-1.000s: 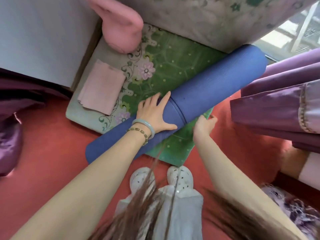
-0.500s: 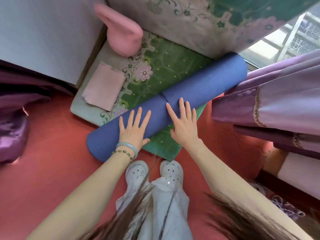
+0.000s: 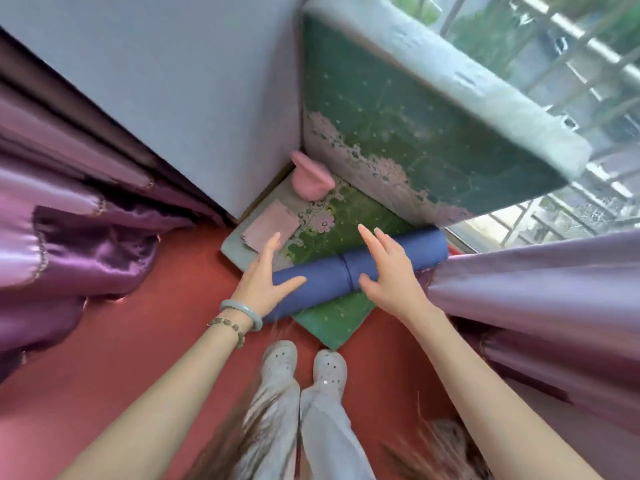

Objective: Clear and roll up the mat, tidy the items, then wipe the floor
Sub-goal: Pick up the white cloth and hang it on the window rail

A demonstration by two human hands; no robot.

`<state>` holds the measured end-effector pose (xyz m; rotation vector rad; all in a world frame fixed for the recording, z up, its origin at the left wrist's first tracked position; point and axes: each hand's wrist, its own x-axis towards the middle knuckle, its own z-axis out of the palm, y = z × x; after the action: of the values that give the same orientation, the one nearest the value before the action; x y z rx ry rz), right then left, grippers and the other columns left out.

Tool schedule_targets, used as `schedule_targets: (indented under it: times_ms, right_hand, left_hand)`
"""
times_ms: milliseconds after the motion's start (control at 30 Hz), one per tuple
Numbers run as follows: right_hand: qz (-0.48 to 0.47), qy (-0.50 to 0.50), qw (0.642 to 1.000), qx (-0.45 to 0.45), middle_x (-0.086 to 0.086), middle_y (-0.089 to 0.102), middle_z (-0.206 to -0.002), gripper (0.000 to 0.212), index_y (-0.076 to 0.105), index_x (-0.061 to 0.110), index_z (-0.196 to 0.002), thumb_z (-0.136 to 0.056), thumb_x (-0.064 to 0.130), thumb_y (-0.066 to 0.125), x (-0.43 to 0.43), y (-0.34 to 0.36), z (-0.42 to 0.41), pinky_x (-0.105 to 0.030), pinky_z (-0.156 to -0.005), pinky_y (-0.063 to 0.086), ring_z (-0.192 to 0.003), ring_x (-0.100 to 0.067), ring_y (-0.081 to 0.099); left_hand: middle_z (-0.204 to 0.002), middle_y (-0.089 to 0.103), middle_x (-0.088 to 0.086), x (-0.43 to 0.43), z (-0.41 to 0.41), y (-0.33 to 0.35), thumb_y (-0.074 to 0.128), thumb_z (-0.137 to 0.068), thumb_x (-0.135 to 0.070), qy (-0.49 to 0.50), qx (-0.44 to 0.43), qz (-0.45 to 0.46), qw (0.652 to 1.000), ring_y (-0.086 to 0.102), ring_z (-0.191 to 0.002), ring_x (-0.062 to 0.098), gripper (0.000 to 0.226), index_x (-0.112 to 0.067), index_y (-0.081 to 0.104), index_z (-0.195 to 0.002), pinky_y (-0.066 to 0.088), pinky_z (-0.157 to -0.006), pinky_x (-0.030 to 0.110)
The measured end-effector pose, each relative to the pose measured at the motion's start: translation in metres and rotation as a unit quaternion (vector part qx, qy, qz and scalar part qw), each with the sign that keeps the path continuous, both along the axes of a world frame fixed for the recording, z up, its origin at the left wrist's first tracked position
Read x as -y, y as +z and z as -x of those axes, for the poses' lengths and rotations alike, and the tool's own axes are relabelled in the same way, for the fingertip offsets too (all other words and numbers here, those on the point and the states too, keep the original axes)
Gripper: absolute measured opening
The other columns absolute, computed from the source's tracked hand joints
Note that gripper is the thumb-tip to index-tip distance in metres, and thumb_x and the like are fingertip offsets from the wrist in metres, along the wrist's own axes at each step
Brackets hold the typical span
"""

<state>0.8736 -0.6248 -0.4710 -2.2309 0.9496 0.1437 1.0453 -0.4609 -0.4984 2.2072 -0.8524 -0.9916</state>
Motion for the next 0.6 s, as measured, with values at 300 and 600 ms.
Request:
schedule_targets:
  times_ms: [300,600]
  right_hand:
    - [-0.055,0.017,0.975,0.215,0.016,0.038,-0.136,0.081,0.034,0.023,-0.142,-0.072,0.003,0.070,-0.010,0.316,-0.054,0.001,-0.098,0.021,-0.125,0.006,0.033]
    - [-0.203,0.072,0.917,0.336,0.007,0.041,-0.140,0.090,0.033,0.050,-0.130,-0.070,-0.001,0.076,-0.089,0.475,-0.078,-0.035,-0.111,0.032,-0.131,-0.002,0.038]
  left_hand:
    - [-0.134,0.046,-0.004,-0.019,-0.016,0.318,0.081,-0.066,-0.026,0.147,-0.042,0.266,0.952,0.043,-0.123,-0.004,0.084,-0.042,0.027,-0.129,0.032,-0.103,0.013]
    - [-0.143,0.038,-0.010,-0.145,-0.016,0.474,0.076,-0.063,-0.046,0.237,0.058,0.347,0.905,0.038,-0.130,-0.001,0.092,-0.042,0.021,-0.138,0.034,-0.104,0.017]
